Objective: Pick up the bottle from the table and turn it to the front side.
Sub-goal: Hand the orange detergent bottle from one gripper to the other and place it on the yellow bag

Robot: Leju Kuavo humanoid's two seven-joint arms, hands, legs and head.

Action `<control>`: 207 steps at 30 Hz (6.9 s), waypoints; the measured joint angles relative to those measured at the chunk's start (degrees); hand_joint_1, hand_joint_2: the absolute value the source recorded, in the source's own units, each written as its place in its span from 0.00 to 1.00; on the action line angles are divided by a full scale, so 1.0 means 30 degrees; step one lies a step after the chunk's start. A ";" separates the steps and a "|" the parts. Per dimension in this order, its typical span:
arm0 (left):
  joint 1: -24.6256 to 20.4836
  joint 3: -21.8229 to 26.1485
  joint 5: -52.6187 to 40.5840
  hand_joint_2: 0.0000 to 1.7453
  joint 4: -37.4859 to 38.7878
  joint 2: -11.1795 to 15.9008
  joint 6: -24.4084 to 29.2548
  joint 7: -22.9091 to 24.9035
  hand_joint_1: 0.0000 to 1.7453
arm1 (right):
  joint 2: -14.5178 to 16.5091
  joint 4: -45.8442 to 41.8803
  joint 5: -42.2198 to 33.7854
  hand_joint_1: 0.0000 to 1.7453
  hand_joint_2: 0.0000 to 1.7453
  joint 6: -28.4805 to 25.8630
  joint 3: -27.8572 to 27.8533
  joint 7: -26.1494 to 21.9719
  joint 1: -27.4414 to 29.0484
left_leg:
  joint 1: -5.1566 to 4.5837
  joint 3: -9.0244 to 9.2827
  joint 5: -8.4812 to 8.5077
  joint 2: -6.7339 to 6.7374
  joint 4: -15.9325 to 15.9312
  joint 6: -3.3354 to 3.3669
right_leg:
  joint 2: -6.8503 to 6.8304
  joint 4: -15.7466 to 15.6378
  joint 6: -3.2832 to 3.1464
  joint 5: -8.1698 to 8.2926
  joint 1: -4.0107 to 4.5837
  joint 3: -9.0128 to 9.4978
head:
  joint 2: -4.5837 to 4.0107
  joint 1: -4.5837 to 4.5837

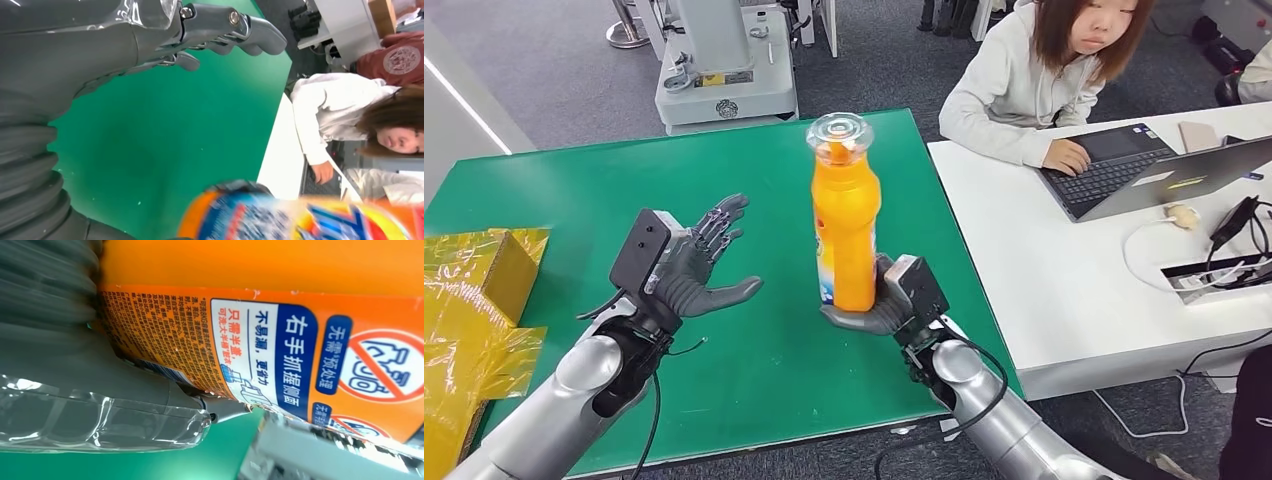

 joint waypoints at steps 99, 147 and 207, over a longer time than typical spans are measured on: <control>-0.3381 -0.4914 -2.4223 1.00 0.1142 0.2638 0.7079 0.4120 1.00 | 0.0017 -0.3314 0.1071 0.00 1.00 0.0778 0.1363 -0.1842 0.1870 | 0.0005 -0.0011 0.0017 0.0031 0.0016 -0.0032 | 0.0042 0.0019 -0.0005 0.0004 0.0001 -0.0045 | 0.0000 0.0000; 0.9909 0.3867 -3.1558 1.00 -0.0770 0.8795 0.3731 0.7314 1.00 | 0.0827 -1.3826 0.2738 0.00 1.00 0.0670 -0.7254 -0.3530 1.1204 | 0.0032 -0.0007 -0.0093 0.0123 -0.0019 -0.0109 | 0.0107 0.0010 -0.0071 -0.0063 0.0025 -0.0069 | 0.0000 0.0011; 0.4410 0.1055 -2.7137 1.00 0.9994 0.4472 1.0961 0.5509 0.00 | 0.1406 -1.1380 0.3391 0.00 1.00 -0.0119 -0.4688 -0.2506 0.9847 | 0.0030 0.0006 -0.0093 0.0095 -0.0012 -0.0111 | 0.0079 0.0013 -0.0081 -0.0068 0.0027 -0.0049 | 0.0000 0.0007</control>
